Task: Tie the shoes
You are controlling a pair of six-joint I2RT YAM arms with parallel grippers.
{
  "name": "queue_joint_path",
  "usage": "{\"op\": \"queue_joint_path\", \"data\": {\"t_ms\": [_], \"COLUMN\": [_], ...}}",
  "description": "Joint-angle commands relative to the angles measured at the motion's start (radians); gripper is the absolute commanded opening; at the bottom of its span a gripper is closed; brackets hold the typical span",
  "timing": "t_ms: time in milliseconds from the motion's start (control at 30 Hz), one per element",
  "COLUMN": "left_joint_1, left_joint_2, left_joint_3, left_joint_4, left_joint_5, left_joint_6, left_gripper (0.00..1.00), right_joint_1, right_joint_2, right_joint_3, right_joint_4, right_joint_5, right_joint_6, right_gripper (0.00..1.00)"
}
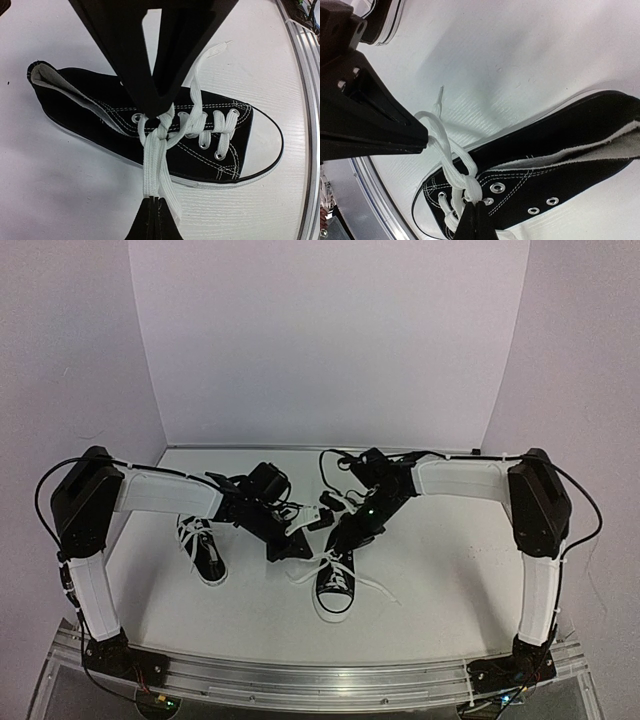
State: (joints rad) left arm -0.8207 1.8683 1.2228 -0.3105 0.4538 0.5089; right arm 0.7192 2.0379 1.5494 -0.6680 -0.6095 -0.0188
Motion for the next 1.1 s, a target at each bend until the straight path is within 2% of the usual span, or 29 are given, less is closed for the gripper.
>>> {"op": "queue_joint_path", "data": {"t_ms": [0,333,467,633,833,1067], "left_joint_1": [0.005,0.005,-0.007,-0.070,-0.147,-0.175], "left_joint_2": [-0.006,-0.034,-0.095,-0.133,-0.080,0.011], "left_joint_3": [0.009,0.012,0.013,0.033,0.064,0.105], "left_joint_4": [-0.019,-0.028,0.009,0.014,0.022,0.056], "left_joint_5": [0.021,-0.015,-0.081,-0.161,-0.208,-0.225], "left_joint_6": [0.021,0.039,0.054,0.126,0.183,0.199], "left_gripper": [0.00,0.00,0.14,0.21,0.22,0.23], "right_joint_1": [-0.019,-0.044,-0.043,-0.043,-0.044,-0.044], "right_joint_2": [-0.083,-0.133,-0.125,-0.116,-0.107,-0.099], "right_joint_3": [-0.052,-0.159,-0.168,-0.176,-0.176,-0.189], "right_joint_4": [0.067,0.209,0.233,0.248,0.258,0.257], "right_joint_5": [-0.017,-0.081,-0.099,-0.113,-0.116,-0.117], "right_joint_6": [0.065,0.165,0.180,0.186,0.194,0.191], "right_gripper": [0.00,0.00,0.00,0.00,0.00,0.00]}}
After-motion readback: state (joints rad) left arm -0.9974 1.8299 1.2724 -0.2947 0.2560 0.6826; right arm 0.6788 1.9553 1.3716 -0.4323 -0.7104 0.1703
